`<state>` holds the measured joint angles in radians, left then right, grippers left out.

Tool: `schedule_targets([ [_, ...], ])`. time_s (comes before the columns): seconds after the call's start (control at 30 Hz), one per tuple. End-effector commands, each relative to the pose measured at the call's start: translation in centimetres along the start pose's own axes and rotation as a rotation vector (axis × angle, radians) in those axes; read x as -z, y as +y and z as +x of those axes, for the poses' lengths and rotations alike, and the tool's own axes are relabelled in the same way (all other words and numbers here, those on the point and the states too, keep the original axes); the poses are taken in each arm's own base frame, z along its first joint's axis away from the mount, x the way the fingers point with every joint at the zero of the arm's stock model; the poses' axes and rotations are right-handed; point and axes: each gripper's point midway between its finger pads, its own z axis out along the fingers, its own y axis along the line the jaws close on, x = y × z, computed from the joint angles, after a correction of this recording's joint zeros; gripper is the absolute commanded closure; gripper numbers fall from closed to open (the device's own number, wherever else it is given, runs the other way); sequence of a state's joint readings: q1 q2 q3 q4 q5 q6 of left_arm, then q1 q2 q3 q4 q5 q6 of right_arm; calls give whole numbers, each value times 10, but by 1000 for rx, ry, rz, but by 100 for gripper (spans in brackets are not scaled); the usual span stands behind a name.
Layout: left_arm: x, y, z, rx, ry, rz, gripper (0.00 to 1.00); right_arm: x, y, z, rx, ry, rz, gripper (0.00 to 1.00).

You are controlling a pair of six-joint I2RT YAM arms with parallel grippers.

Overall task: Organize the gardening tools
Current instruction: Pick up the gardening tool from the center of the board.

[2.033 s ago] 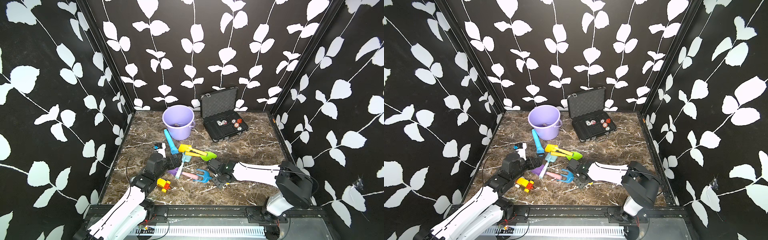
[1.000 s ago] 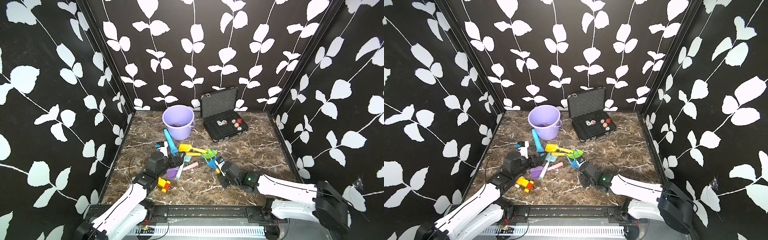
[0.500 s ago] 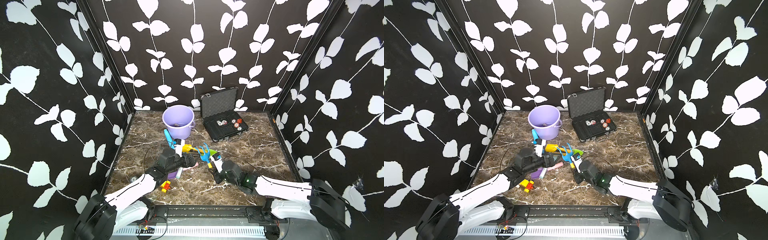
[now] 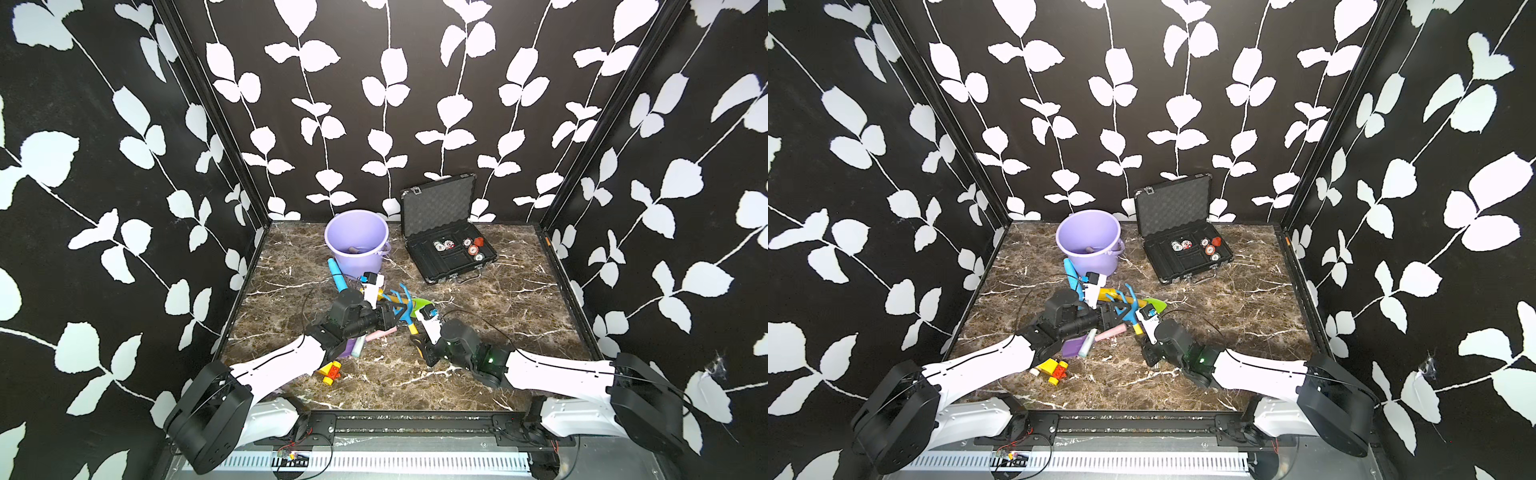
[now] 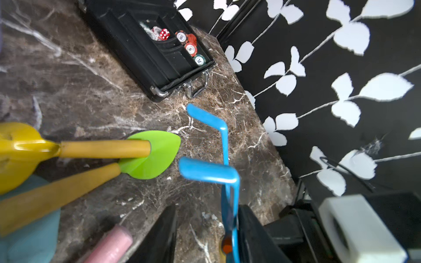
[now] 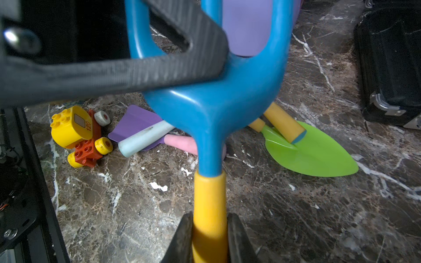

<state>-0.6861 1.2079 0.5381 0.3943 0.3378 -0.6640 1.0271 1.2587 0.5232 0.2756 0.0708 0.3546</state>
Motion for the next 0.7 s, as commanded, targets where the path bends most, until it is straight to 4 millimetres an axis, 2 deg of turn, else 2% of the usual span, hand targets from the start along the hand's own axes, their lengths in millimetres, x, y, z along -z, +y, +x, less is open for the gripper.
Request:
schedule_targets([
  [0.0, 2, -19, -18, -57, -48, 54, 73, 0, 9, -27, 5, -82, -19, 100],
  [0.2, 4, -23, -20, -102, -64, 68, 100, -1, 8, -29, -6, -97, -9, 100],
  [0.37, 4, -26, -23, -136, -71, 77, 100, -1, 8, -32, -4, -109, -8, 99],
  [0.6, 7, -40, -36, -212, -107, 111, 100, 4, 4, -35, -11, -131, 12, 51],
  [0.67, 11, -43, -40, -240, -122, 109, 100, 7, 1, -34, -14, -137, 24, 41],
])
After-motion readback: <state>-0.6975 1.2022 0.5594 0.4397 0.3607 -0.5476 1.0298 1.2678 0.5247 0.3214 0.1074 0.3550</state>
